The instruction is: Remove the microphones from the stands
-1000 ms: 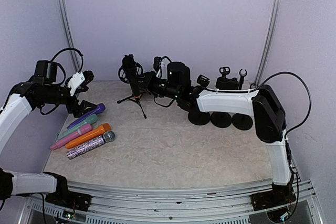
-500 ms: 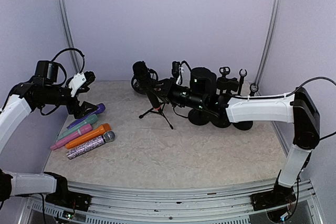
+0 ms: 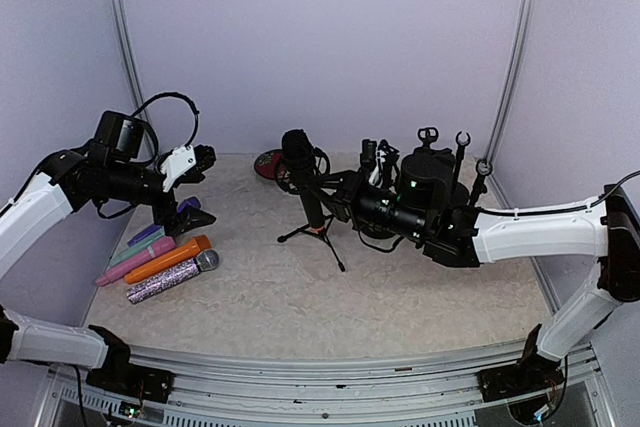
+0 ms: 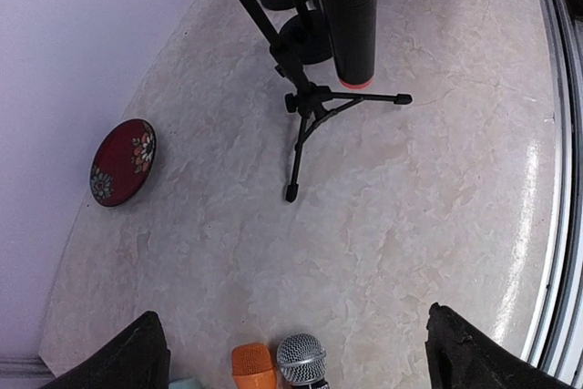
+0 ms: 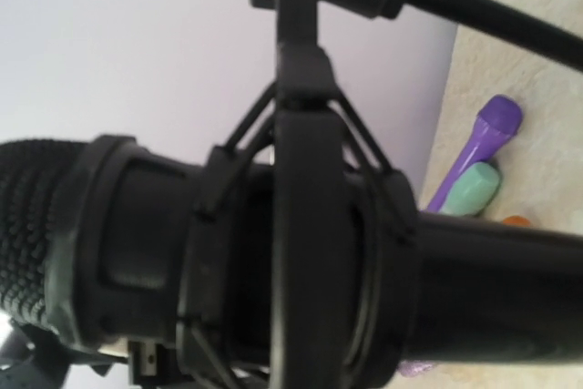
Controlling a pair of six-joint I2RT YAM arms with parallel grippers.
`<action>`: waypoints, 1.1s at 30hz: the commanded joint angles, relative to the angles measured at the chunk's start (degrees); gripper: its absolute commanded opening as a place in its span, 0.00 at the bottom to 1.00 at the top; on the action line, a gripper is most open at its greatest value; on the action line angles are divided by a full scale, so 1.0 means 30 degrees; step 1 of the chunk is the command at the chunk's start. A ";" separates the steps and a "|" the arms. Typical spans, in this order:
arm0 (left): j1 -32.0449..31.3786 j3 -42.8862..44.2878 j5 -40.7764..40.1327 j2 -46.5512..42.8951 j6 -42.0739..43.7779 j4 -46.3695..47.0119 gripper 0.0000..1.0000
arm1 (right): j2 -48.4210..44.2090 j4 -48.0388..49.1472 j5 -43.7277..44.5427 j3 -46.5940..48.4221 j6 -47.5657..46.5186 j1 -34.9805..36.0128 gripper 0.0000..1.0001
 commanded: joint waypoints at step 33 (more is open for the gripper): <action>-0.4990 0.9798 0.4395 0.7025 -0.4852 0.1415 0.99 | -0.5653 -0.8934 0.4766 0.0732 -0.9245 -0.0467 0.83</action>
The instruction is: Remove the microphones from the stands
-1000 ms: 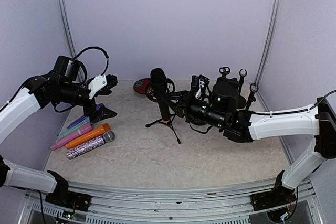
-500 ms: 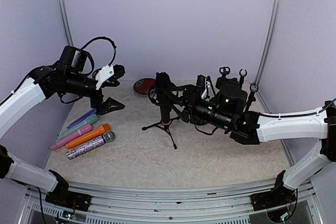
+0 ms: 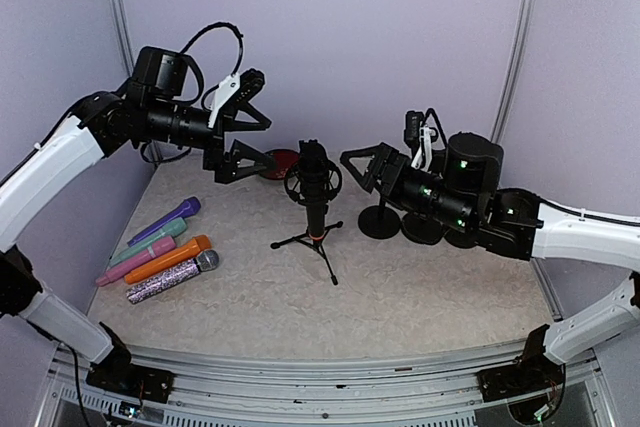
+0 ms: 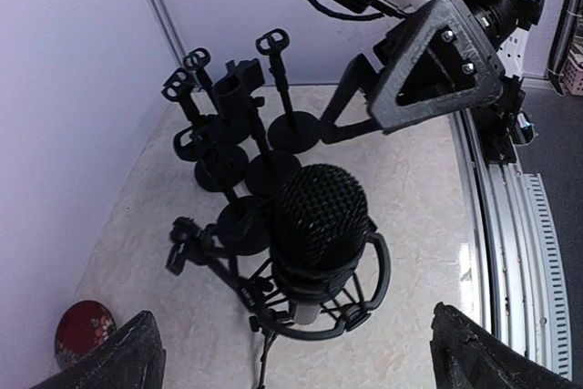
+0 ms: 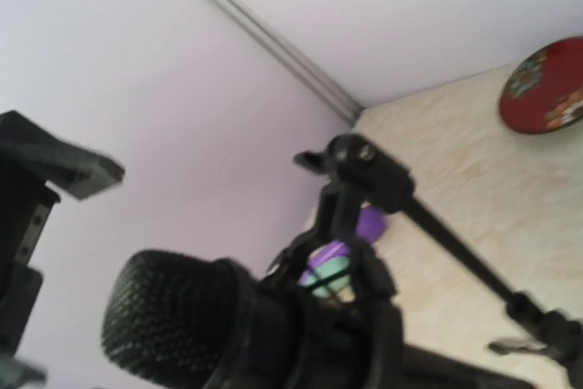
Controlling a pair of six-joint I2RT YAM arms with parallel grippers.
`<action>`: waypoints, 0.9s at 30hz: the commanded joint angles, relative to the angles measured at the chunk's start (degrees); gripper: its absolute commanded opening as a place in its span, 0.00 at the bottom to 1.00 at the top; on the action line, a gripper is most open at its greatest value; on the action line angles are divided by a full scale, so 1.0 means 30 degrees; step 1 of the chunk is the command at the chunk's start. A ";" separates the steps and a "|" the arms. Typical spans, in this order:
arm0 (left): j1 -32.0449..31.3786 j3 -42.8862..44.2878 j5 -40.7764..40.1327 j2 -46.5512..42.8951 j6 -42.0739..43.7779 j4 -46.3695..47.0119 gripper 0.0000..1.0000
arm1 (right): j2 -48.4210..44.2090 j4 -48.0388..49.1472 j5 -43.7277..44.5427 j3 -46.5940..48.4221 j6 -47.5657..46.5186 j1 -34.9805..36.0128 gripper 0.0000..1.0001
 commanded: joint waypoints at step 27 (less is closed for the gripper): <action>-0.2607 0.3152 0.0966 0.4365 -0.0172 -0.1267 0.35 | 0.1869 -0.1014 -0.0698 0.2493 -0.5840 -0.0305 0.71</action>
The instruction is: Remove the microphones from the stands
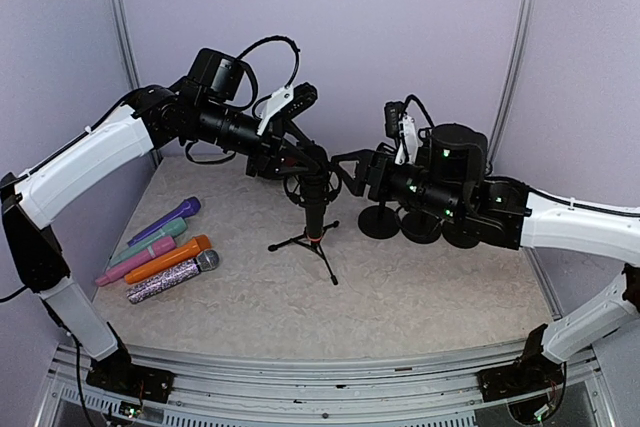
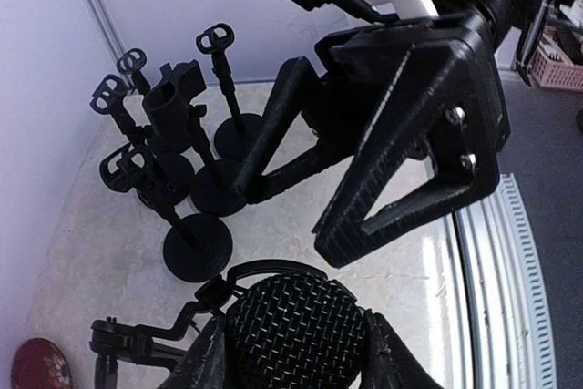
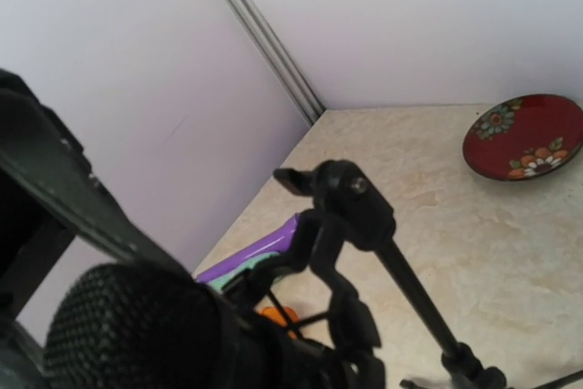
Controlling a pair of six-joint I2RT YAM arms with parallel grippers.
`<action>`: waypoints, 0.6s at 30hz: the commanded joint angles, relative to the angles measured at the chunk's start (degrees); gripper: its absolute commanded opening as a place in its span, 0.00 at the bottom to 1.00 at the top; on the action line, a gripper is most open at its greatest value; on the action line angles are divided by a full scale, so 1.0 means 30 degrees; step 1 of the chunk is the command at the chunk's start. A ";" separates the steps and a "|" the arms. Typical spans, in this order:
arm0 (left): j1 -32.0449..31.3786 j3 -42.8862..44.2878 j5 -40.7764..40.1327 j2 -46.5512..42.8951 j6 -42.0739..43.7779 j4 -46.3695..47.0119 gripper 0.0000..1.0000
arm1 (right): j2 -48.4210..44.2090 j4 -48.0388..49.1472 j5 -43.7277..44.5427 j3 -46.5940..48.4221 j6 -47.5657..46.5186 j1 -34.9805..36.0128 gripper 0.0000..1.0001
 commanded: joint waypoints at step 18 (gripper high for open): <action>-0.0318 0.2505 0.0228 -0.1579 -0.0034 -0.1581 0.18 | 0.1794 -0.0882 -0.0546 0.1071 -0.1262 -0.0410 0.67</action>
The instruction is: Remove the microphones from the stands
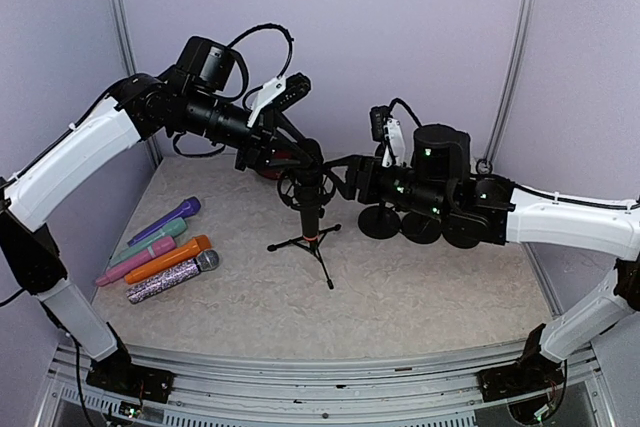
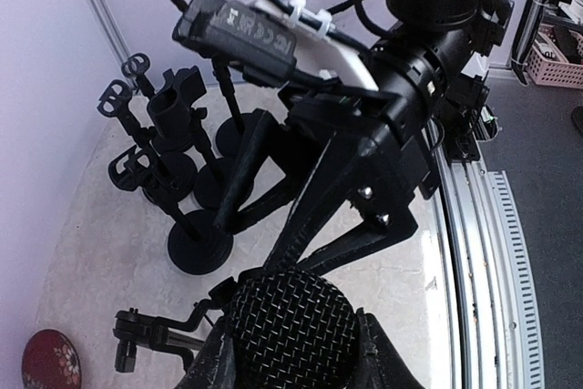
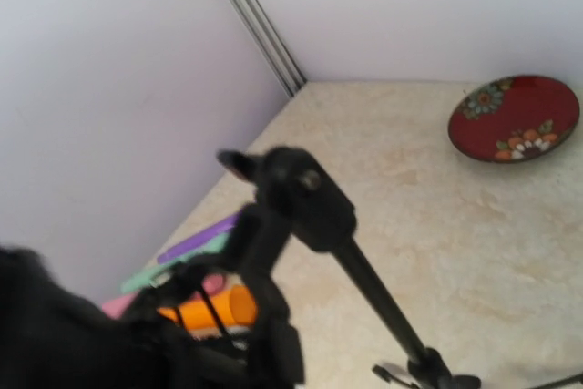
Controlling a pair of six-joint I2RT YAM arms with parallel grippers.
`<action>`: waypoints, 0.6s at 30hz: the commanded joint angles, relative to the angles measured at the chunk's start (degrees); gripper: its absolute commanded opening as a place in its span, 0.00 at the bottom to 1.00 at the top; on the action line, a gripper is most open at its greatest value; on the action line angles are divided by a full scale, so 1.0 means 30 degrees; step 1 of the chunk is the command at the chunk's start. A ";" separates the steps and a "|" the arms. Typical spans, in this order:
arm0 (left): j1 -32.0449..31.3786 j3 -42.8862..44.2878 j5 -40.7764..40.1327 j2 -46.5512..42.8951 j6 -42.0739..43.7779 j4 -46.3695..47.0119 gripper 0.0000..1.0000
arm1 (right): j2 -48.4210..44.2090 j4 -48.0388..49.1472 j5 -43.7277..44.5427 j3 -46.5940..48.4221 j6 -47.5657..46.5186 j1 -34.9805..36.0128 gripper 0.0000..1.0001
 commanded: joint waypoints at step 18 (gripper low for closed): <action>-0.0233 0.2330 0.0060 -0.3482 -0.0339 0.2044 0.18 | 0.1390 -0.2705 0.1093 0.0924 -0.1675 -0.0111 0.60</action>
